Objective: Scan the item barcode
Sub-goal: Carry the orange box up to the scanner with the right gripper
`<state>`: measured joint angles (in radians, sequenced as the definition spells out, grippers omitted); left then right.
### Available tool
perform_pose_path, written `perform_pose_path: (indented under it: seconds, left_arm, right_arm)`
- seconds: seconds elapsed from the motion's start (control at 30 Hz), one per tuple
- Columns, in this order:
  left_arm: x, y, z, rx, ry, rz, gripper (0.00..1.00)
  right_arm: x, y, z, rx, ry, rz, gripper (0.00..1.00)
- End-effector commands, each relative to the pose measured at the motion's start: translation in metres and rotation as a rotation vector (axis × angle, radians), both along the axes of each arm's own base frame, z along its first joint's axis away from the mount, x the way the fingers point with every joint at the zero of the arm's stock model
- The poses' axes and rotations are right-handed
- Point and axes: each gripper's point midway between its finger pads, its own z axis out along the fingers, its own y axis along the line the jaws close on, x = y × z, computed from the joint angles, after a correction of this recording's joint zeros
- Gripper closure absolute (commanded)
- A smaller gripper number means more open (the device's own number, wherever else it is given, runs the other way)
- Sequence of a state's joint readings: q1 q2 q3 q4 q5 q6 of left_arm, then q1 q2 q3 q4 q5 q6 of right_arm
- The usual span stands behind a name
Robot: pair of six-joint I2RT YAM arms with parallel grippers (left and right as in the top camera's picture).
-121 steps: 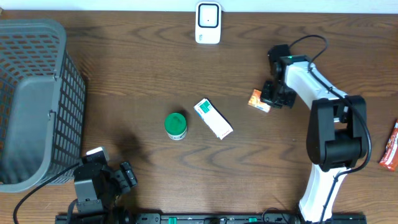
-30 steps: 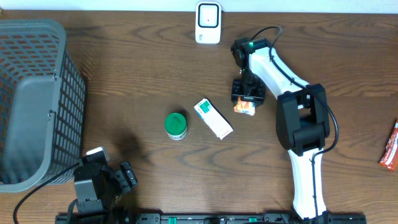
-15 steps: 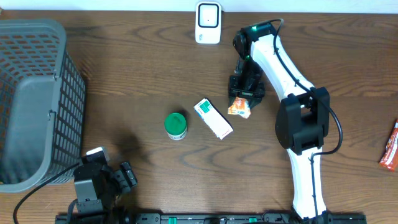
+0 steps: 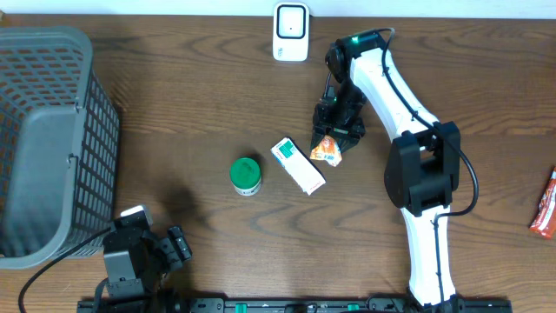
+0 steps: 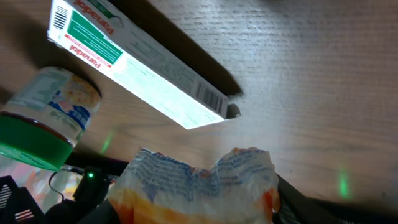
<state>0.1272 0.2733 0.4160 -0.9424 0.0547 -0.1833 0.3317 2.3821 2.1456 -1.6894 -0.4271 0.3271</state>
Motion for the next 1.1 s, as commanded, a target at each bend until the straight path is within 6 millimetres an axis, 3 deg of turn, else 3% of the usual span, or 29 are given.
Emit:
perform_pose_path:
  seconds: [0.0, 0.33, 0.6, 0.77, 1.07]
  left_arm:
    - [0.000, -0.001, 0.002, -0.002, -0.006, -0.009, 0.14]
    - [0.000, -0.001, 0.002, -0.002, -0.006, -0.009, 0.14]
    - [0.000, -0.001, 0.002, -0.002, -0.006, -0.009, 0.14]
    - [0.000, -0.001, 0.002, -0.002, -0.006, -0.009, 0.14]
    - [0.000, -0.001, 0.002, -0.002, -0.006, -0.009, 0.14]
  right_arm:
    - [0.010, 0.012, 0.001, 0.041, -0.072, 0.039, 0.52]
    - [0.081, 0.029, -0.004, 0.094, -0.388, 0.038, 0.51]
    - [0.155, 0.027, 0.020, 0.017, -0.712, 0.002, 0.50]
    - [0.189, 0.033, 0.033, 0.031, -0.863, -0.022, 0.49]
    - [0.247, 0.027, 0.066, -0.048, -1.141, -0.122, 0.51]
